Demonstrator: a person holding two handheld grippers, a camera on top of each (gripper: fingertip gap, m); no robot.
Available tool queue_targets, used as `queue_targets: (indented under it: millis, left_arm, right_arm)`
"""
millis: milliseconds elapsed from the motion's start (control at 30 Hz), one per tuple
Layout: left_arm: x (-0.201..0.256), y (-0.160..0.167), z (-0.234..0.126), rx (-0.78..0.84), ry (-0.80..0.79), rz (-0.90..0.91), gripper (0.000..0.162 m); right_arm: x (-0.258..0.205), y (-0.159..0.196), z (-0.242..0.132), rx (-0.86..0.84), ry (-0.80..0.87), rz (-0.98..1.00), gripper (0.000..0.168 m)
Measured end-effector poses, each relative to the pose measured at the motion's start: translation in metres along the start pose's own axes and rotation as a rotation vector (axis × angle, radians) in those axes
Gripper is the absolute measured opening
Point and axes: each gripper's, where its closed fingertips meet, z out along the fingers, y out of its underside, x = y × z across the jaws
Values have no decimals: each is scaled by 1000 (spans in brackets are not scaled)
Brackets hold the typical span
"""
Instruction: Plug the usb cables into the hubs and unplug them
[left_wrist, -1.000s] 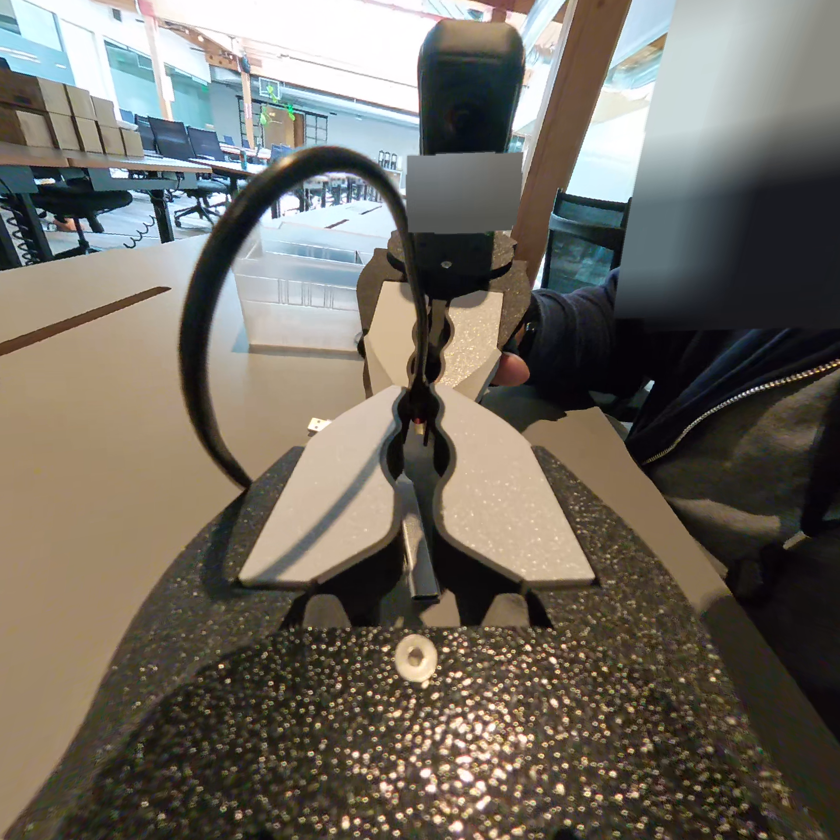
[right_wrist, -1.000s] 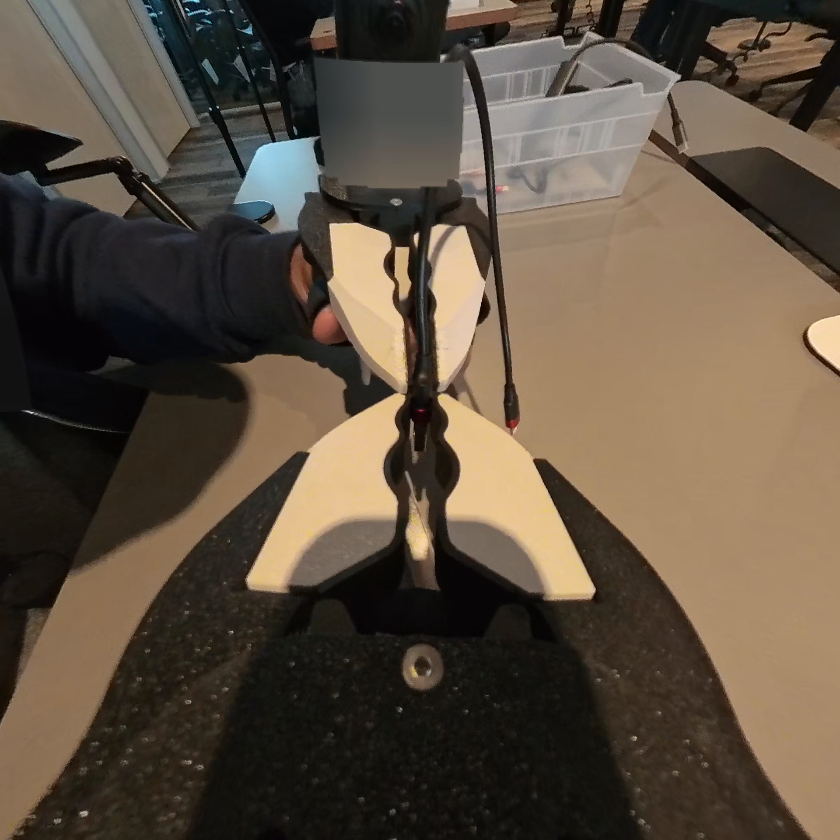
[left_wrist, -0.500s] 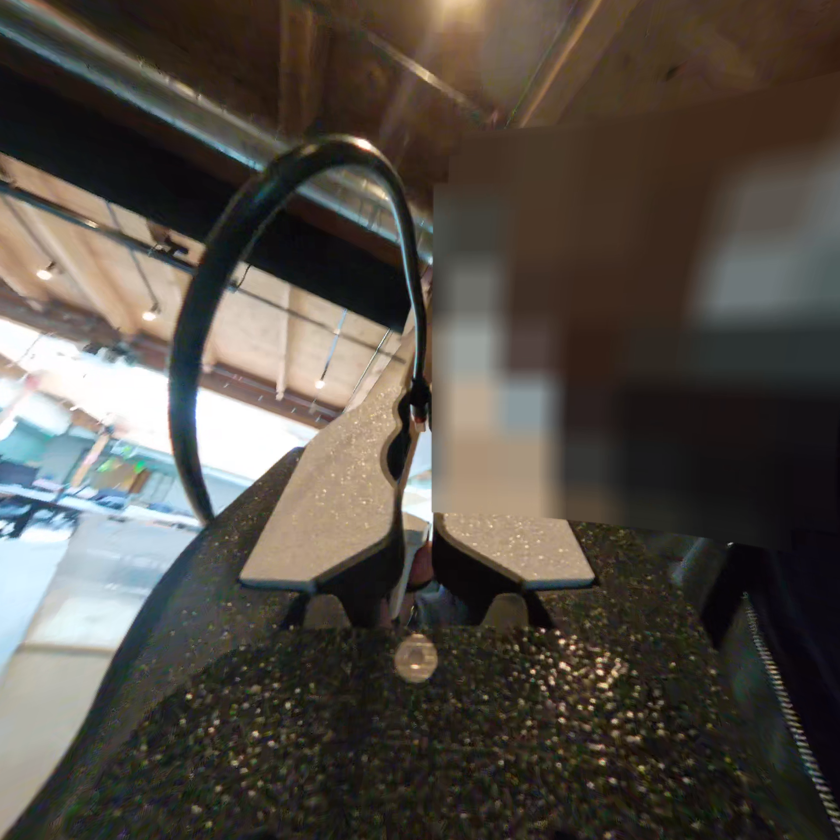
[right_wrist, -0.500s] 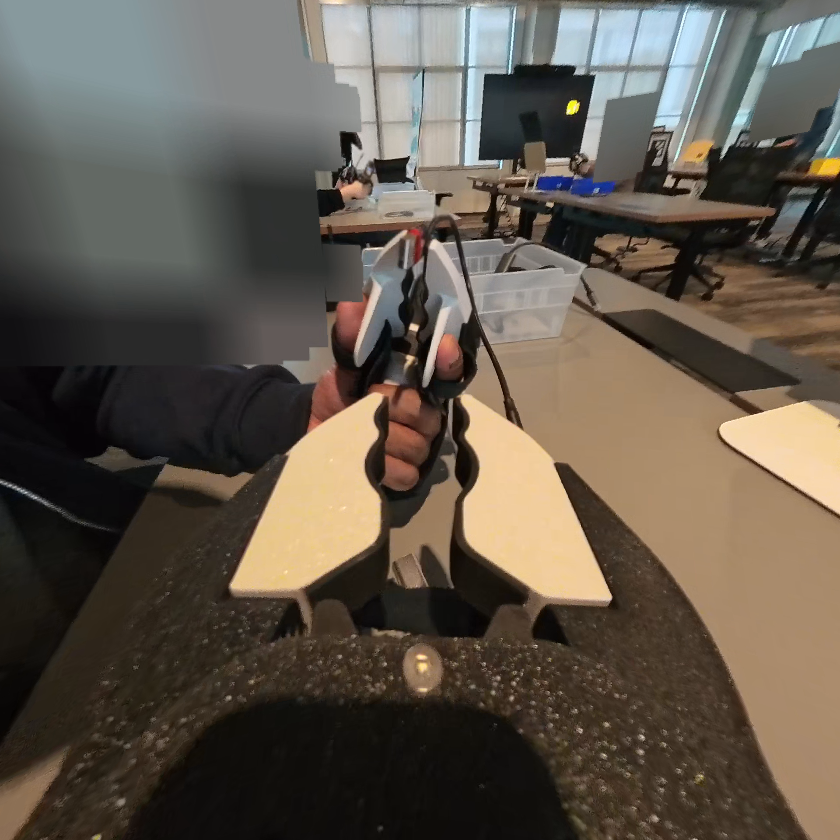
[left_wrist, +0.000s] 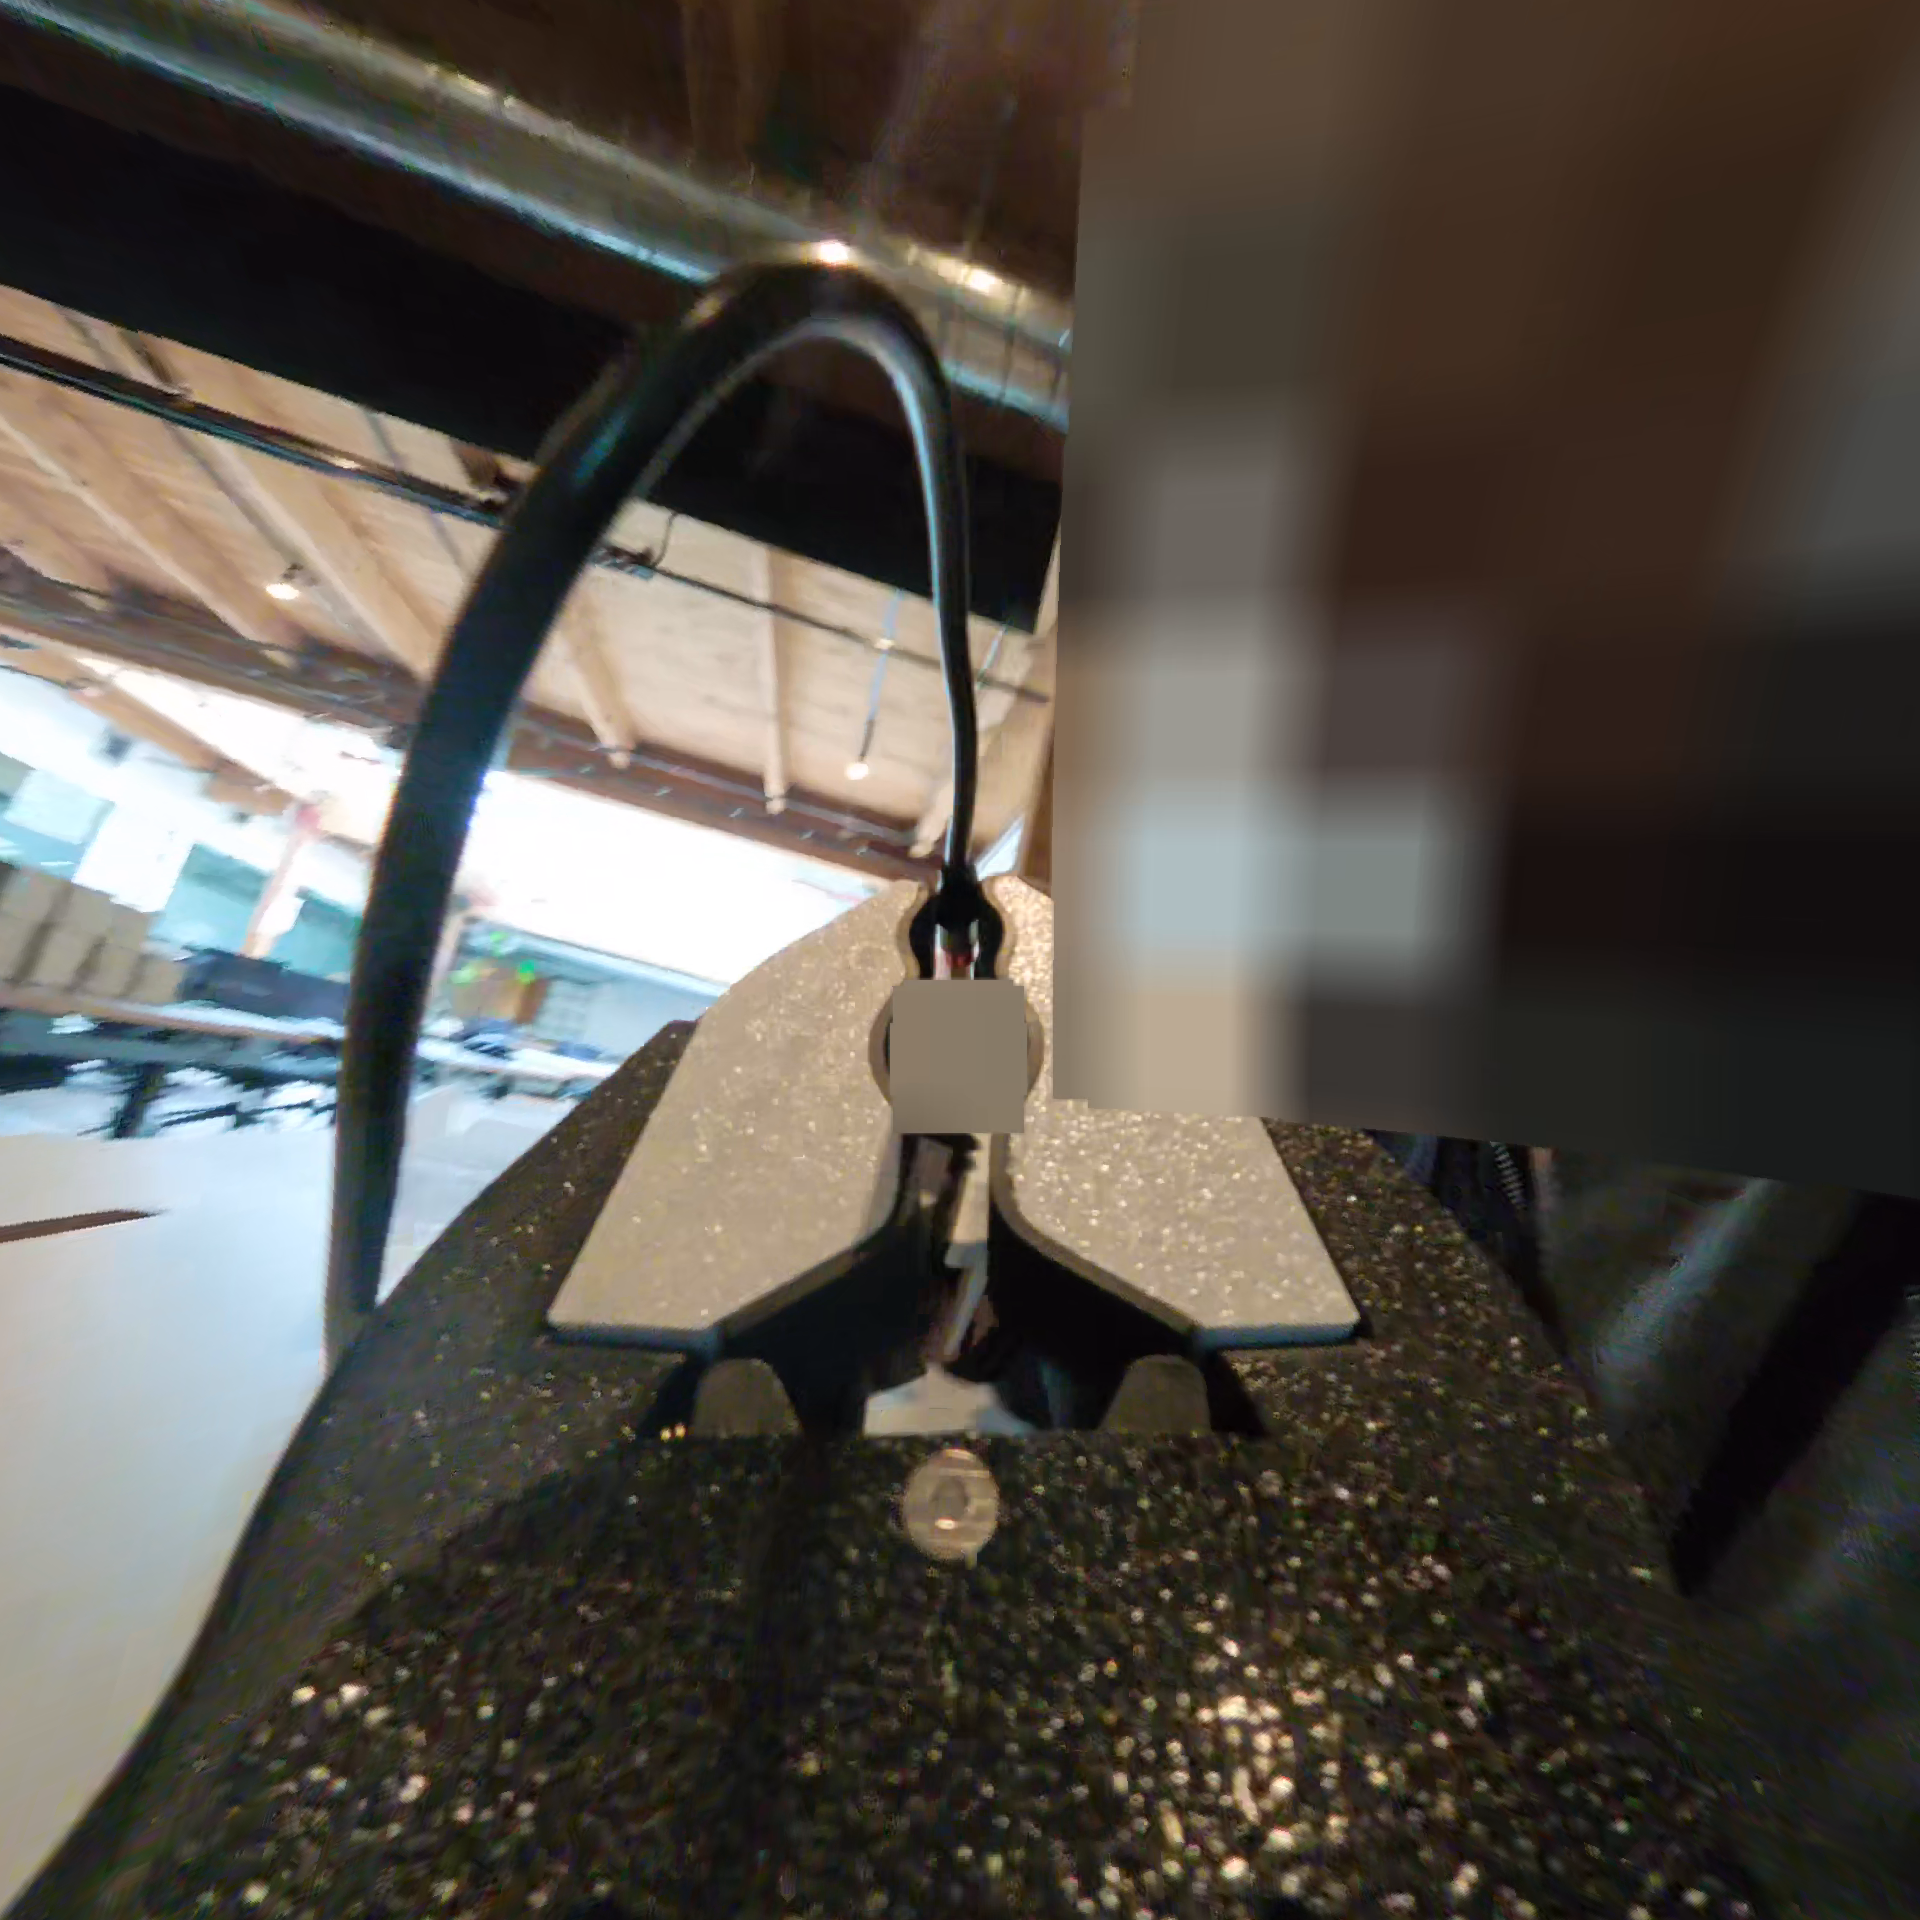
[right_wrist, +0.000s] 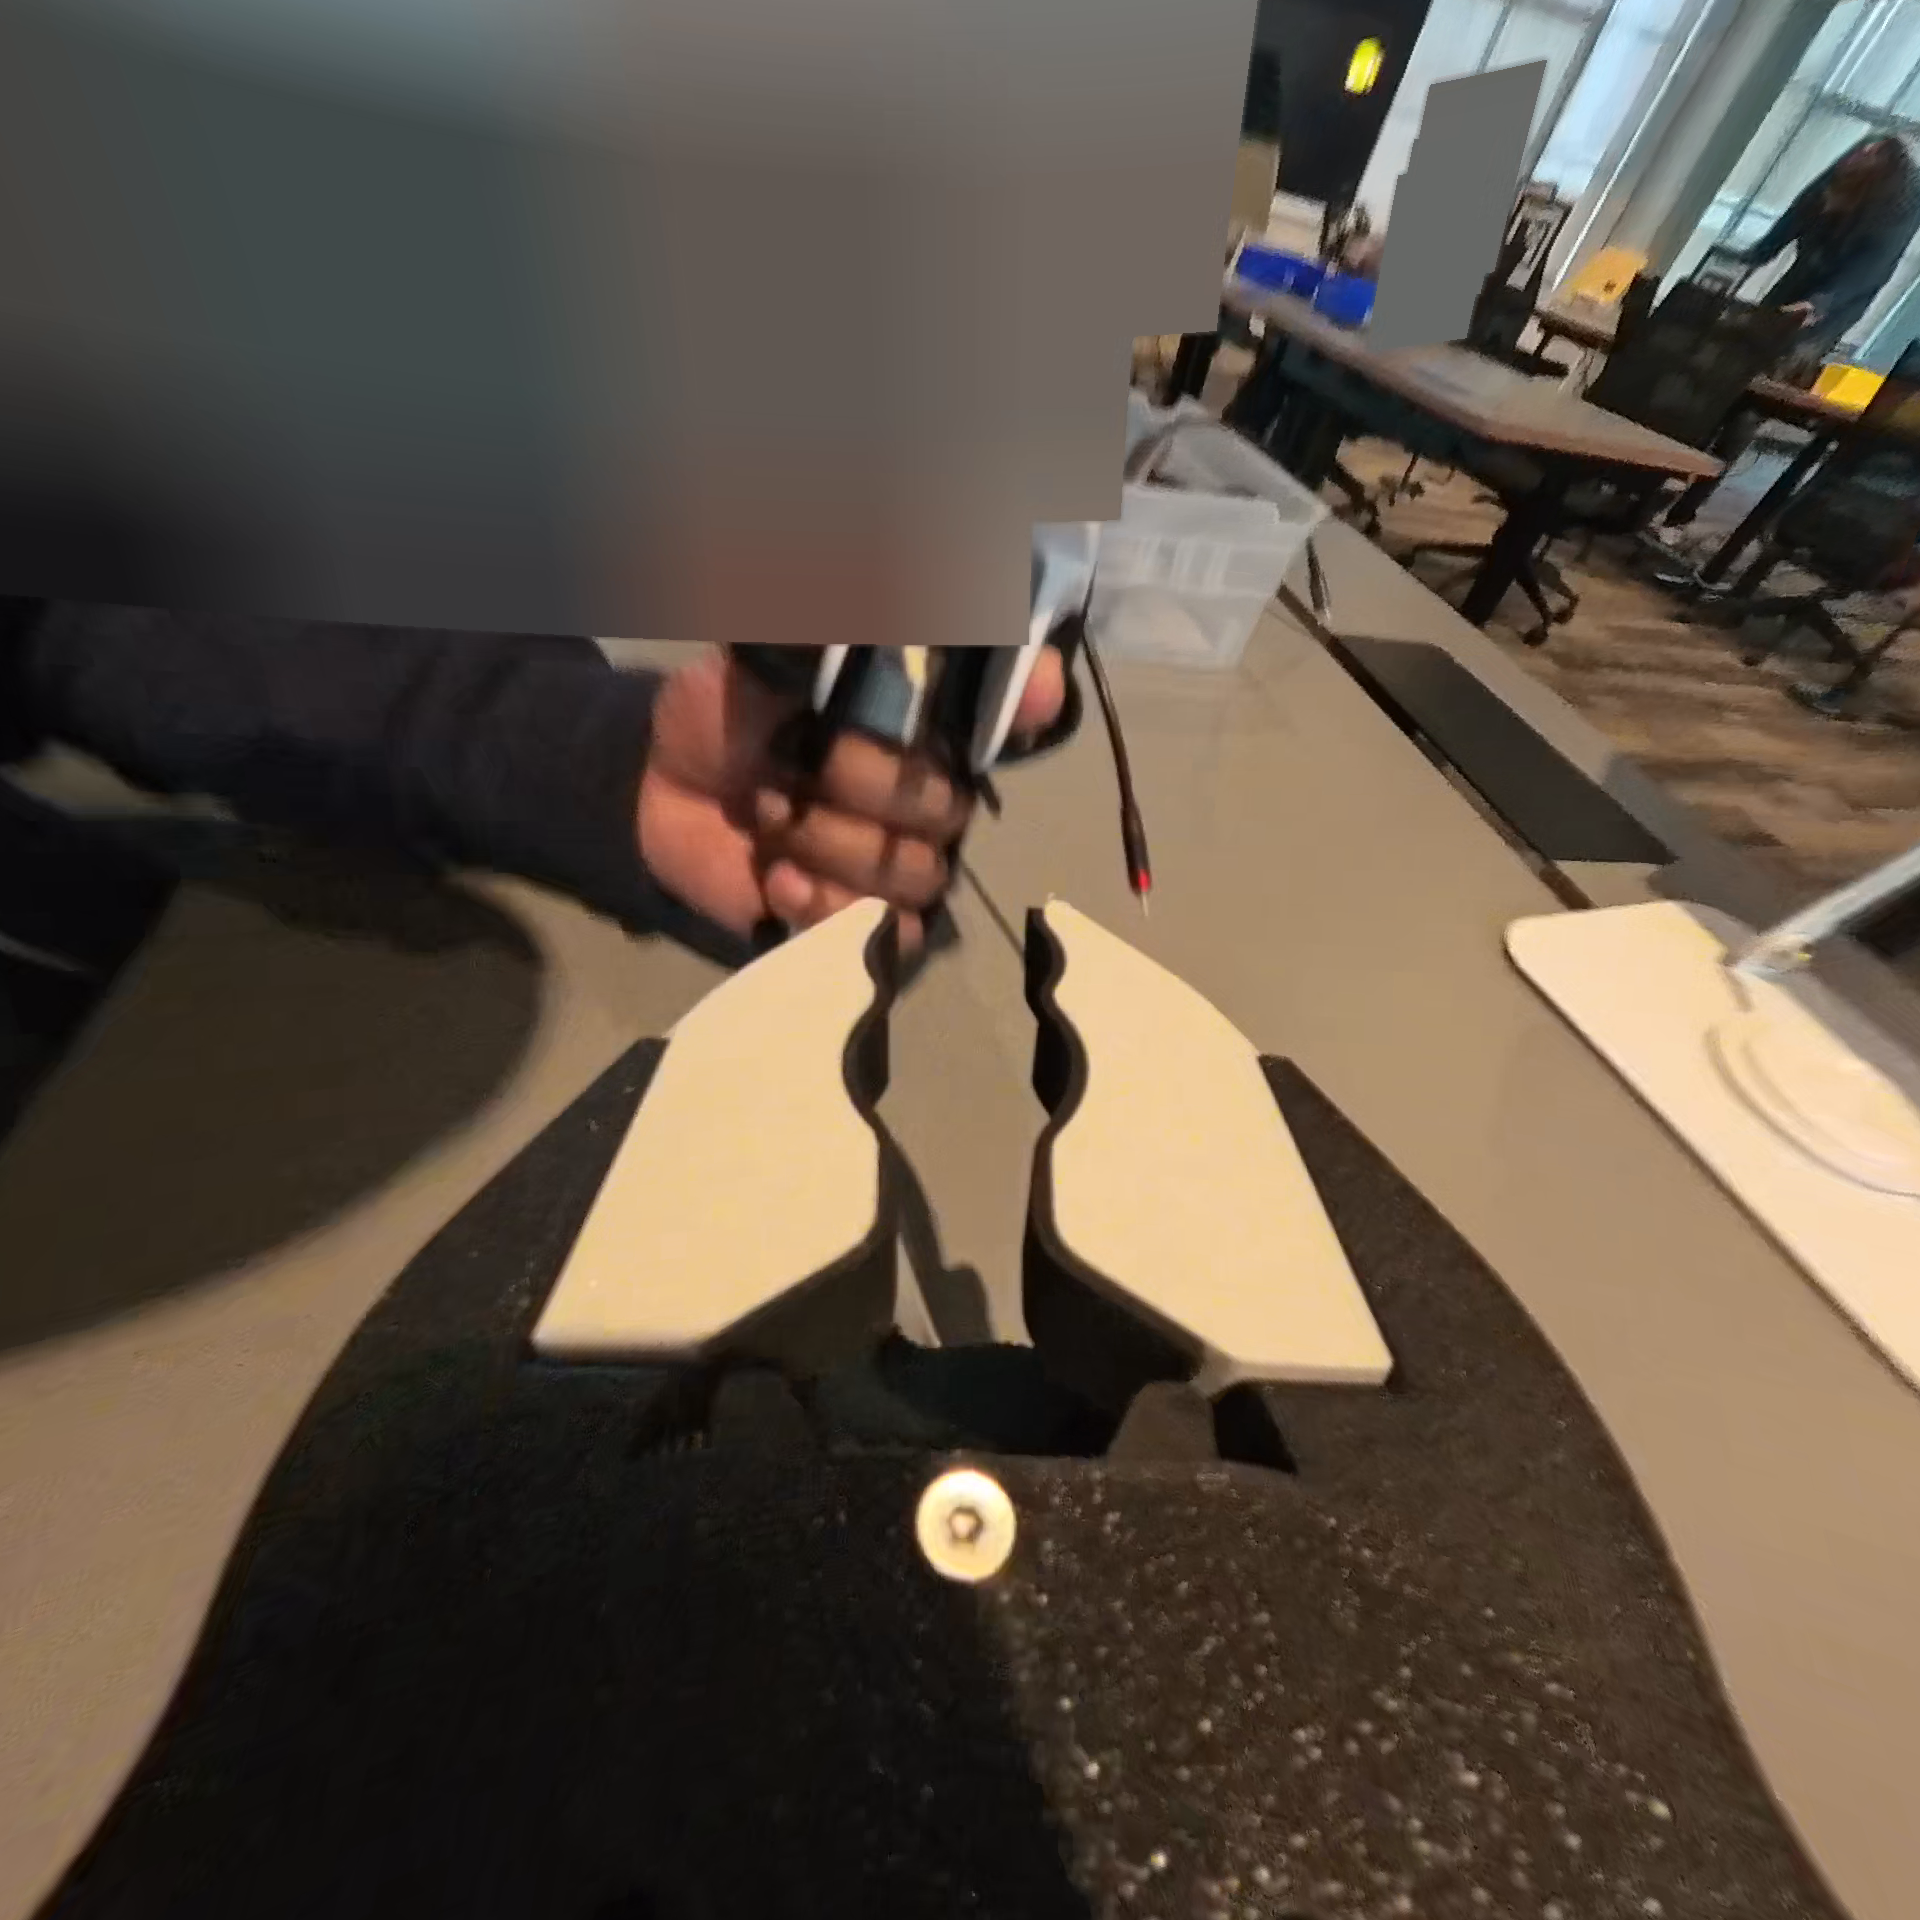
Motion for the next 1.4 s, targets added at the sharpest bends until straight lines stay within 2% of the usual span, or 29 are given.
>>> queue_targets:
  millis: [133,233,400,767,900,1133,1400]
  left_arm:
    - [-10,-3,-6,-84,-99,103,7]
    - [-22,-5,-12,-134,-189,158,7]
    - [-39,-13,-24,-163,-322,215,7]
    - [-51,-37,-41,-164,-427,320,7]
    - [-52,-44,-44,-142,-443,312,7]
    - [-50,-47,-46,-130,-427,303,7]
    - [-44,-43,-49,2,-261,98,7]
  right_arm:
    - [-1,26,3,-151,21,-193,27]
    - [-13,34,12,-161,-27,-188,27]
    - [-27,65,20,-295,-110,-235,26]
    - [-28,58,26,-173,-257,-6,26]
    - [-26,67,27,-214,-263,-35,26]
    - [-23,66,31,-185,-262,0,26]
    - [-7,24,45,-16,-119,115,26]
